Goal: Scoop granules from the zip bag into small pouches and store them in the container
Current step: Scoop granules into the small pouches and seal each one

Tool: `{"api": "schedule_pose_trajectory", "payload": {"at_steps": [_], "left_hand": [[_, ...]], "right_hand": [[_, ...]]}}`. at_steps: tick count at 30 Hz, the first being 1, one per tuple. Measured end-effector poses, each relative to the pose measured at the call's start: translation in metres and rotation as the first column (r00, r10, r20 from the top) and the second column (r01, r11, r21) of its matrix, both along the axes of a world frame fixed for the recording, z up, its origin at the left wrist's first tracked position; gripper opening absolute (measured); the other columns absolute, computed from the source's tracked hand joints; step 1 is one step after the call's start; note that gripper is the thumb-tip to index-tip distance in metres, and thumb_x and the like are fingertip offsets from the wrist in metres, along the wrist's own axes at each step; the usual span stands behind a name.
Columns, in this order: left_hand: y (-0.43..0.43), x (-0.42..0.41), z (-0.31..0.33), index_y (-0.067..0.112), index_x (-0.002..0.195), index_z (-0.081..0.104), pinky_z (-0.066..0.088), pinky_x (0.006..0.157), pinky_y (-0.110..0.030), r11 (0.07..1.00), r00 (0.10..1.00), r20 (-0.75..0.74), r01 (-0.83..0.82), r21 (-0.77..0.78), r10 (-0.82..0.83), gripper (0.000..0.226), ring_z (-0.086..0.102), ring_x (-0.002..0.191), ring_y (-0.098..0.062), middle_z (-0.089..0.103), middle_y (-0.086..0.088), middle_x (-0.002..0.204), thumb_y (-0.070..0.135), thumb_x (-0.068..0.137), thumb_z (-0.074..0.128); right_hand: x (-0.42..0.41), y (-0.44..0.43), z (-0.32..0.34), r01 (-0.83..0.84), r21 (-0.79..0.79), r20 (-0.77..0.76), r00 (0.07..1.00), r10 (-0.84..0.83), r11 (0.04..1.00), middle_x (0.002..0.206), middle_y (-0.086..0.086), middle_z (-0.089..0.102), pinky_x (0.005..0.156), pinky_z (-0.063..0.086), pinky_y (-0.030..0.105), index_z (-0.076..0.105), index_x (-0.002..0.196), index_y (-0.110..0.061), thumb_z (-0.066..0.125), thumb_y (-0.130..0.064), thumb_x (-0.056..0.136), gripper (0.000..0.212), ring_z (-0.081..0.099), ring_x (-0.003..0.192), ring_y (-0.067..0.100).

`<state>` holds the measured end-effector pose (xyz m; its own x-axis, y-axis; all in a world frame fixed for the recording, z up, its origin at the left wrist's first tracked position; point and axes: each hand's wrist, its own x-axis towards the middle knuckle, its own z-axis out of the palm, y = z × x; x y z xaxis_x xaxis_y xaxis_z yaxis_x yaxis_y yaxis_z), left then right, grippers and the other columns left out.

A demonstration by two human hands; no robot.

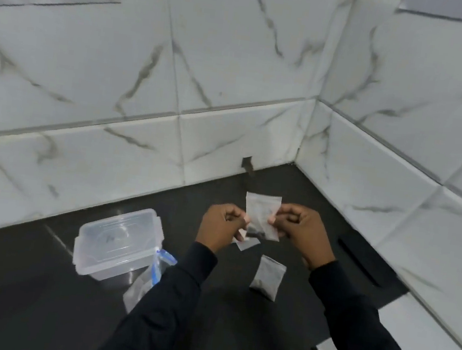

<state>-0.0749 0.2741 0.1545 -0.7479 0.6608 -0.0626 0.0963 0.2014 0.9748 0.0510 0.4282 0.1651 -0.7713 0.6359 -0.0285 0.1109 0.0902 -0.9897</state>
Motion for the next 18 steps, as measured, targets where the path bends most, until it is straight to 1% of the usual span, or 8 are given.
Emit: {"api": "schedule_pose_trajectory", "payload": {"at_steps": [2, 4, 6, 8, 10, 12, 15, 18], "left_hand": [[0.019, 0.010, -0.033, 0.005, 0.069, 0.062, 0.042, 0.043, -0.016, 0.991, 0.996, 0.083, 0.037, -0.132, -0.026, 0.018, 0.059, 0.045, -0.022, 0.064, -0.016, 0.065, 0.000, 0.086, 0.061], [0.035, 0.021, -0.066, 0.015, 0.058, 0.057, 0.046, 0.048, -0.023, 0.966, 0.983, 0.175, 0.099, -0.241, -0.057, 0.025, 0.065, 0.054, -0.031, 0.061, -0.016, 0.062, 0.000, 0.079, 0.057], [0.044, 0.030, -0.096, 0.016, 0.057, 0.056, 0.049, 0.049, -0.030, 0.944, 0.968, 0.244, 0.127, -0.304, -0.052, 0.025, 0.070, 0.060, -0.035, 0.062, -0.016, 0.064, 0.001, 0.077, 0.055], [0.045, 0.040, -0.113, 0.012, 0.065, 0.058, 0.049, 0.044, -0.025, 0.917, 0.970, 0.241, 0.130, -0.378, -0.038, 0.019, 0.066, 0.048, -0.025, 0.065, -0.015, 0.068, 0.003, 0.083, 0.056], [0.044, 0.047, -0.124, 0.011, 0.070, 0.059, 0.048, 0.041, -0.021, 0.897, 0.970, 0.242, 0.133, -0.422, -0.030, 0.017, 0.063, 0.042, -0.016, 0.067, -0.013, 0.069, 0.006, 0.086, 0.058], [0.043, 0.047, -0.136, 0.013, 0.071, 0.059, 0.049, 0.042, -0.021, 0.877, 0.971, 0.236, 0.131, -0.462, -0.021, 0.017, 0.064, 0.041, -0.014, 0.068, -0.011, 0.069, 0.008, 0.087, 0.059], [0.043, 0.043, -0.144, 0.013, 0.072, 0.058, 0.050, 0.044, -0.021, 0.866, 0.974, 0.227, 0.126, -0.485, -0.014, 0.017, 0.064, 0.042, -0.011, 0.068, -0.009, 0.070, 0.012, 0.088, 0.064], [0.040, 0.033, -0.143, 0.012, 0.074, 0.058, 0.049, 0.045, -0.020, 0.884, 0.974, 0.224, 0.096, -0.457, 0.010, 0.021, 0.064, 0.044, -0.013, 0.069, -0.007, 0.068, 0.023, 0.085, 0.072]], "right_hand": [[0.013, 0.010, -0.034, 0.058, -0.031, 0.103, 0.993, -0.055, 0.998, 0.078, 0.012, 0.075, 0.055, 0.052, 0.024, 0.072, 0.093, -0.002, 0.077, 0.000, 0.080, 0.014, 0.064, 0.059, 0.013], [0.025, 0.017, -0.070, 0.106, -0.071, 0.216, 0.972, -0.089, 0.992, 0.081, 0.017, 0.075, 0.058, 0.055, 0.029, 0.071, 0.090, -0.003, 0.077, 0.001, 0.079, 0.013, 0.066, 0.062, 0.016], [0.035, 0.018, -0.104, 0.168, -0.112, 0.325, 0.938, -0.123, 0.980, 0.079, 0.018, 0.073, 0.062, 0.058, 0.036, 0.069, 0.084, -0.006, 0.076, 0.003, 0.079, 0.012, 0.067, 0.062, 0.018], [0.042, 0.016, -0.129, 0.226, -0.147, 0.418, 0.897, -0.147, 0.963, 0.074, 0.013, 0.072, 0.063, 0.060, 0.037, 0.067, 0.085, -0.008, 0.074, 0.004, 0.080, 0.015, 0.067, 0.061, 0.019], [0.045, 0.013, -0.146, 0.256, -0.161, 0.474, 0.867, -0.153, 0.953, 0.077, 0.012, 0.071, 0.064, 0.062, 0.039, 0.064, 0.089, -0.008, 0.075, 0.004, 0.080, 0.019, 0.068, 0.064, 0.021], [0.045, 0.011, -0.156, 0.249, -0.138, 0.511, 0.847, -0.147, 0.959, 0.081, 0.013, 0.071, 0.064, 0.062, 0.038, 0.063, 0.089, -0.010, 0.077, 0.002, 0.079, 0.021, 0.068, 0.067, 0.022], [0.042, 0.015, -0.161, 0.216, -0.074, 0.575, 0.807, -0.135, 0.974, 0.088, 0.012, 0.071, 0.061, 0.060, 0.034, 0.061, 0.096, -0.013, 0.080, -0.007, 0.077, 0.028, 0.068, 0.069, 0.020], [0.031, 0.025, -0.150, 0.171, 0.117, 0.563, 0.800, -0.208, 0.978, 0.089, 0.005, 0.066, 0.071, 0.055, 0.031, 0.057, 0.102, -0.019, 0.076, -0.014, 0.079, 0.031, 0.065, 0.078, 0.016]]}}
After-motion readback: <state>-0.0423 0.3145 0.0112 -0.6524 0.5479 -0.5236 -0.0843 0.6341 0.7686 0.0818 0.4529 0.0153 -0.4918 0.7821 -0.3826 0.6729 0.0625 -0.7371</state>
